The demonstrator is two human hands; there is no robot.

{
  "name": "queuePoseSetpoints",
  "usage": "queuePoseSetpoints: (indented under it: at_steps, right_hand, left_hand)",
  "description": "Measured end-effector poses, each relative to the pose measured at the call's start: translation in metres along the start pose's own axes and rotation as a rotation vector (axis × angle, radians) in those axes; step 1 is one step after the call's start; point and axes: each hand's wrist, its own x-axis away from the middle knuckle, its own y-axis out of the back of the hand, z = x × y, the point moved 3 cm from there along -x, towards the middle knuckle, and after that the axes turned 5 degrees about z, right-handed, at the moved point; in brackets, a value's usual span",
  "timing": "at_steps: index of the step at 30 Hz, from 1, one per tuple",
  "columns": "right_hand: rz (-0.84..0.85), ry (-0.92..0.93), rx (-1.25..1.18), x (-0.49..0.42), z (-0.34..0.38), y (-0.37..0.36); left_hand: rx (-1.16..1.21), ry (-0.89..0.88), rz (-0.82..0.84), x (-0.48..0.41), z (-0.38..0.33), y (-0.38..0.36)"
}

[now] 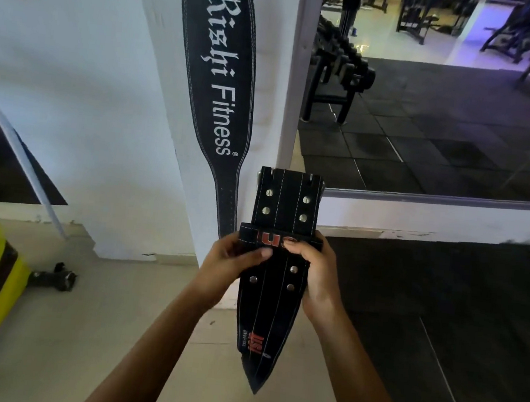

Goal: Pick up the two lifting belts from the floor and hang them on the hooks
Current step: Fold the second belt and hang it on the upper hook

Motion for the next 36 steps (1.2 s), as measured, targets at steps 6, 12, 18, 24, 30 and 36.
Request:
queuePoseSetpoints:
  at_steps: [6,12,18,24,30,36]
  right_hand:
    - [0.109,0.034,0.139,0.003,0.008,-0.013]
    - [0.048,0.07,0.244,-0.008,0.019,-0.024]
    - [-0.074,0.044,0.289,-0.016,-0.002,-0.026]
    - [-0.023,0.112,0.372,-0.036,0.02,-0.043]
    - [0.054,0.251,0.389,-0.065,0.078,-0.081]
    - [0.209,0.458,0.393,-0.103,0.202,-0.142]
  left_hand:
    - [0.059,-0.126,-0.107,-0.022,-0.062,0.004]
    - [0.046,-0.075,-0.13,-0.01,-0.043,-0.008]
    - [0.117,-0.015,-0.266,-0.014,-0.029,-0.001]
    - [0.109,-0.095,-0.276,-0.021,-0.052,0.01]
    - [0.027,-0.234,-0.211,-0.043,-0.123,0.03]
    - [-0.213,-0.459,-0.118,-0.066,-0.265,0.055]
